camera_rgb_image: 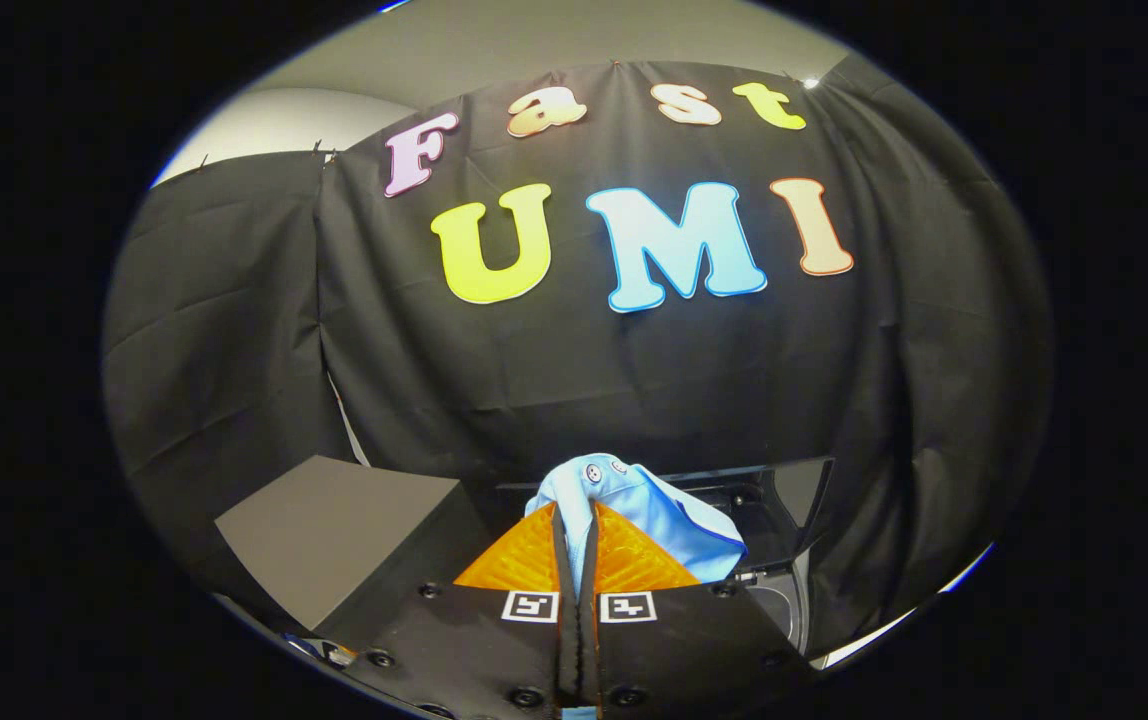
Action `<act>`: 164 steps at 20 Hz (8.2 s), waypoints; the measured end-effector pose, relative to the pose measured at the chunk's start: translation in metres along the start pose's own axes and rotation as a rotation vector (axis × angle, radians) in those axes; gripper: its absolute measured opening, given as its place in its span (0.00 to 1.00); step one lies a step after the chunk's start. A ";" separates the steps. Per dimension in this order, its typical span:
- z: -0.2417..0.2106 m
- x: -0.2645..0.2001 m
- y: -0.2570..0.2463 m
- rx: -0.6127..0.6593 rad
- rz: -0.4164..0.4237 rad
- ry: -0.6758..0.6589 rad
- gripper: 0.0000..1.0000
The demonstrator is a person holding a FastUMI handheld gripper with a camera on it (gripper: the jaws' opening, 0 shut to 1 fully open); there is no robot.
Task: Put the clothes into the washing machine and then close the washing machine lid.
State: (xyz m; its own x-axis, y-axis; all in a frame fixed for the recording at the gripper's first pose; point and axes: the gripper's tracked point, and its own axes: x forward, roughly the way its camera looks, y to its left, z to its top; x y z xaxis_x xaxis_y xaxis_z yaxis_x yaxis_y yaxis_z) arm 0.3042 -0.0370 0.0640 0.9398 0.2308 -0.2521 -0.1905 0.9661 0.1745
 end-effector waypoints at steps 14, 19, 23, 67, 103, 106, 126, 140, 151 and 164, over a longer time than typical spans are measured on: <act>-0.097 0.037 -0.036 0.029 -0.062 0.157 0.01; -0.126 0.045 -0.050 0.005 -0.086 0.196 0.01; -0.151 0.053 -0.057 -0.003 -0.092 0.237 0.01; -0.289 0.073 -0.085 -0.041 -0.261 0.541 0.97; -0.047 0.060 -0.023 -0.135 -0.190 -0.080 0.97; -0.028 0.072 -0.026 -0.120 -0.200 -0.104 0.96; -0.006 0.176 -0.082 -0.055 -0.256 -0.005 0.96; -0.018 0.147 -0.073 -0.094 -0.213 -0.076 0.99; -0.033 0.107 -0.064 -0.106 -0.199 -0.117 0.99; -0.062 0.065 -0.054 -0.111 -0.180 -0.126 0.98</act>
State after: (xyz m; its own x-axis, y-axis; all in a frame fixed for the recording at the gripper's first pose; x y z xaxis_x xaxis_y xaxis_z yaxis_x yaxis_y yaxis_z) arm 0.3575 -0.0675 -0.0211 0.9880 0.0438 -0.1482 -0.0398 0.9988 0.0299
